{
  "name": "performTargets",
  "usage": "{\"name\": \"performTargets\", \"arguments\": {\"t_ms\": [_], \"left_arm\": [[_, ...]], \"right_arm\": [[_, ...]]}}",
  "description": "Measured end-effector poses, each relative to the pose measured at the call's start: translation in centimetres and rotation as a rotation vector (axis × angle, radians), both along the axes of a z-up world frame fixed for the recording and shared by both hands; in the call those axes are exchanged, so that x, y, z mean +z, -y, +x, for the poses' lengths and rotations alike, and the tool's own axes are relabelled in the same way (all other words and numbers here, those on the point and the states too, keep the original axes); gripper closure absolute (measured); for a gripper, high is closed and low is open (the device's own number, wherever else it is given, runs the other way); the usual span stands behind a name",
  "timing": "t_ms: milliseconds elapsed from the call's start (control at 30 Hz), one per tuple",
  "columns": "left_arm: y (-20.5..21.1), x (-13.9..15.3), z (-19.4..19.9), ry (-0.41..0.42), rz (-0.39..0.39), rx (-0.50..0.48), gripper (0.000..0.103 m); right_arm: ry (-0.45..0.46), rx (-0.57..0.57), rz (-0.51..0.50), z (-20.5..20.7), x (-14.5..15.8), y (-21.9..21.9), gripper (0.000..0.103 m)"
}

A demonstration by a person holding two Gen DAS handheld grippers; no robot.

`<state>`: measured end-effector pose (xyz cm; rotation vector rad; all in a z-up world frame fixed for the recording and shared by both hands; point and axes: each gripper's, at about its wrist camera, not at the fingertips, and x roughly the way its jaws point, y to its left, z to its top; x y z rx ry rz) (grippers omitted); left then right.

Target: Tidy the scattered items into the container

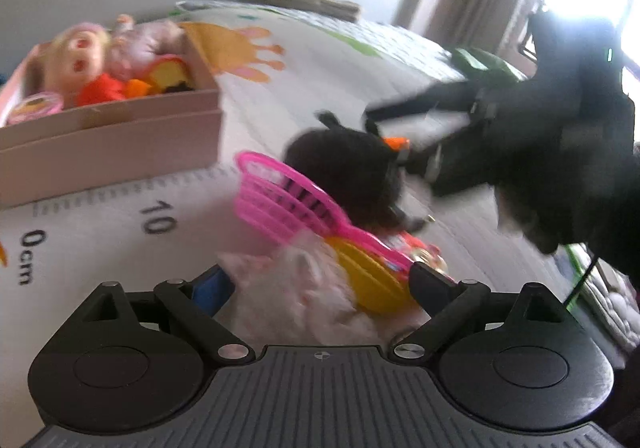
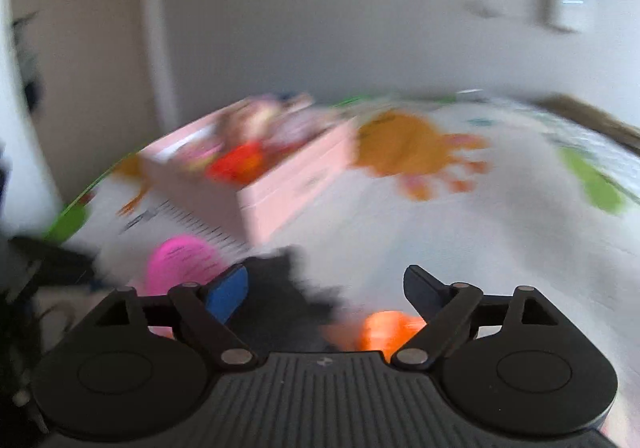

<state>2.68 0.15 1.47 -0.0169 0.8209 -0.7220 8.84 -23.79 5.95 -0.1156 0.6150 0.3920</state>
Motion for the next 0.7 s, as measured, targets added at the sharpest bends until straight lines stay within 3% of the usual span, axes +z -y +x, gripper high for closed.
{"name": "performTargets", "arguments": {"t_ms": [133, 233, 300, 333, 467, 633, 700], "left_arm": [[0.3, -0.7, -0.8, -0.035, -0.042, -0.051, 0.006], [0.9, -0.5, -0.6, -0.051, -0.072, -0.061, 0.006], [1.2, -0.1, -0.5, -0.048, -0.084, -0.059, 0.006], [1.2, 0.1, -0.6, -0.039, -0.084, -0.054, 0.006], [-0.1, 0.9, -0.6, -0.011, -0.064, 0.013, 0.006], [-1.7, 0.9, -1.2, -0.002, -0.027, 0.050, 0.005], [-1.8, 0.6, -1.7, -0.004, -0.008, 0.030, 0.005]], "right_arm": [[-0.036, -0.240, 0.083, 1.0, -1.3, 4.0, 0.015], [-0.113, -0.291, 0.208, 2.5, -2.8, 5.9, 0.022], [-0.154, -0.289, 0.257, 3.3, -3.8, 6.1, 0.046], [-0.180, -0.293, 0.280, 3.9, -4.5, 6.1, 0.049], [-0.259, -0.185, 0.359, 3.1, -6.0, 4.8, 0.051], [-0.243, -0.091, 0.272, -0.6, -5.0, 2.9, 0.050], [-0.193, -0.120, 0.215, -1.9, -4.2, 2.8, 0.039]]}}
